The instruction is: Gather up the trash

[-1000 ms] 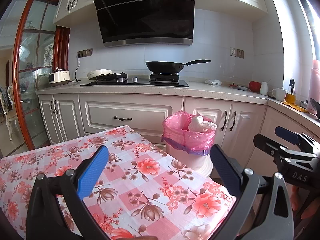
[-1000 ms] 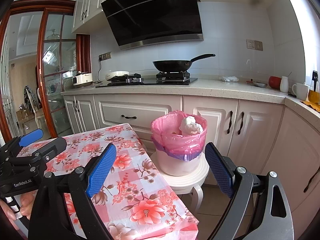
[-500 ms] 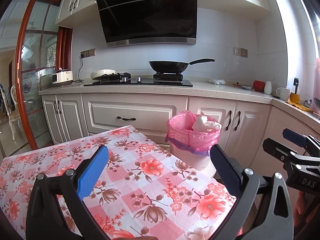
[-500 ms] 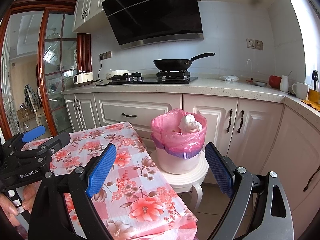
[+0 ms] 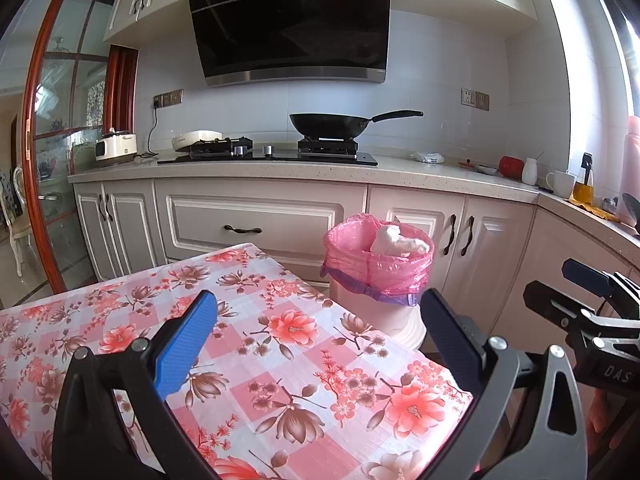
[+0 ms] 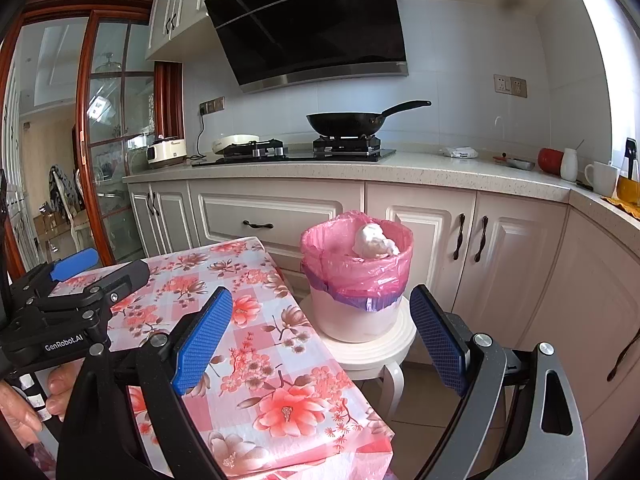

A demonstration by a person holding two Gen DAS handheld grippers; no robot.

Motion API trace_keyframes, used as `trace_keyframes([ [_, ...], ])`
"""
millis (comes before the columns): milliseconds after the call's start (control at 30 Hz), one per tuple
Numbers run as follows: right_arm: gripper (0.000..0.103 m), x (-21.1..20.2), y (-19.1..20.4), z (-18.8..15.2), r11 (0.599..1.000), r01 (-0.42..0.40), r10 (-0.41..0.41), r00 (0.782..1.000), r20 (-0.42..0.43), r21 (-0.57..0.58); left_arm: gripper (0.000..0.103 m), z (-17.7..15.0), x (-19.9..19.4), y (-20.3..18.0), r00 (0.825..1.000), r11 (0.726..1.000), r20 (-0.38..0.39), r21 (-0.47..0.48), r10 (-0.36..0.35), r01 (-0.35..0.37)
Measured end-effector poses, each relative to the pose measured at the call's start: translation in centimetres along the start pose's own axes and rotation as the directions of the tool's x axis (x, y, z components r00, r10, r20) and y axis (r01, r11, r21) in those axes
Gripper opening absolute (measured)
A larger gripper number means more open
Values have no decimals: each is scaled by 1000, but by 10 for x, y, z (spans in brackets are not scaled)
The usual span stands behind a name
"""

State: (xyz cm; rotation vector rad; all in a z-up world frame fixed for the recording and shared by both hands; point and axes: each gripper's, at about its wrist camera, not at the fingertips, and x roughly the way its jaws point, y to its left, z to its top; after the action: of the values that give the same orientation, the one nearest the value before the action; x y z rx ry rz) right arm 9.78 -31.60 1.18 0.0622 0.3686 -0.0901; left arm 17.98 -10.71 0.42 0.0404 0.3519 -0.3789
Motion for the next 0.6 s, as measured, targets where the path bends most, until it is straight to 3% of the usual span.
trace_keyframes([
  [600, 85, 0, 2, -2, 1000, -5, 5, 1000, -1, 0, 98, -2, -3, -5, 1000, 999, 5, 30, 17, -17],
])
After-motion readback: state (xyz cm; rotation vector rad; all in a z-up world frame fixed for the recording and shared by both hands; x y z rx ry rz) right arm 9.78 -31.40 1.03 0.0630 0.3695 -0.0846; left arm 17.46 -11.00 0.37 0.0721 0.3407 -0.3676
